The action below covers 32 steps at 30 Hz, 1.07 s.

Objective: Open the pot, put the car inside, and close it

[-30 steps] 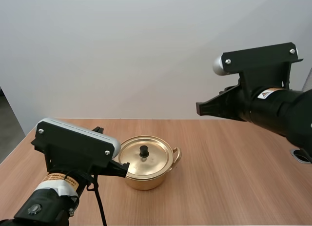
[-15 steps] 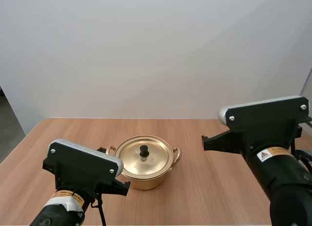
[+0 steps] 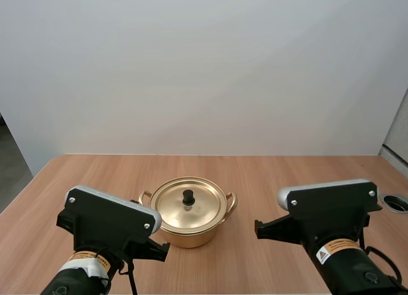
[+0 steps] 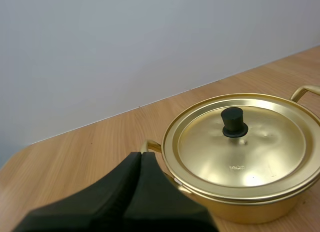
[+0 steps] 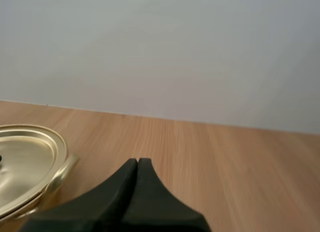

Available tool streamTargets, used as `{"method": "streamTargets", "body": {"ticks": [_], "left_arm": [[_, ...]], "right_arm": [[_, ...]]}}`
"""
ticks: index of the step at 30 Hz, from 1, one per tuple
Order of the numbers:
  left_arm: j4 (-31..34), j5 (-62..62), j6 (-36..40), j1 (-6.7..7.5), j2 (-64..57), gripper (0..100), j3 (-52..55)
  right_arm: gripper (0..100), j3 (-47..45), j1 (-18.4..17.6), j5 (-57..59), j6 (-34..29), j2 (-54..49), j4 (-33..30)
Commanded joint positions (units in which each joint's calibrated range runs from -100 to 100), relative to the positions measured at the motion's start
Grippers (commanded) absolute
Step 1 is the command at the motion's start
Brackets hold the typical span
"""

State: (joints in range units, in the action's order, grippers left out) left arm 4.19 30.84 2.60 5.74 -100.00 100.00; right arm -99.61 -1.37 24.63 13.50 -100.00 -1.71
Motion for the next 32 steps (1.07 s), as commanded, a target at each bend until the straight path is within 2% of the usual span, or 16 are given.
{"method": "streamTargets", "body": {"ticks": [1, 5, 32], "left_arm": [[-1.4, 0.1, 0.0, 0.01, 0.0, 0, 0.0], [-8.8, -0.4, -0.4, 0.01, 0.0, 0, 0.0], [-8.2, -1.0, -0.5, 0.01, 0.0, 0, 0.0]], "right_arm": [[0, -0.4, 0.0, 5.5, -1.6, 0.0, -2.0], [0, -0.4, 0.0, 7.2, -1.6, 0.0, -1.6], [0, -0.4, 0.0, 6.8, -3.3, 0.0, -0.3]]}}
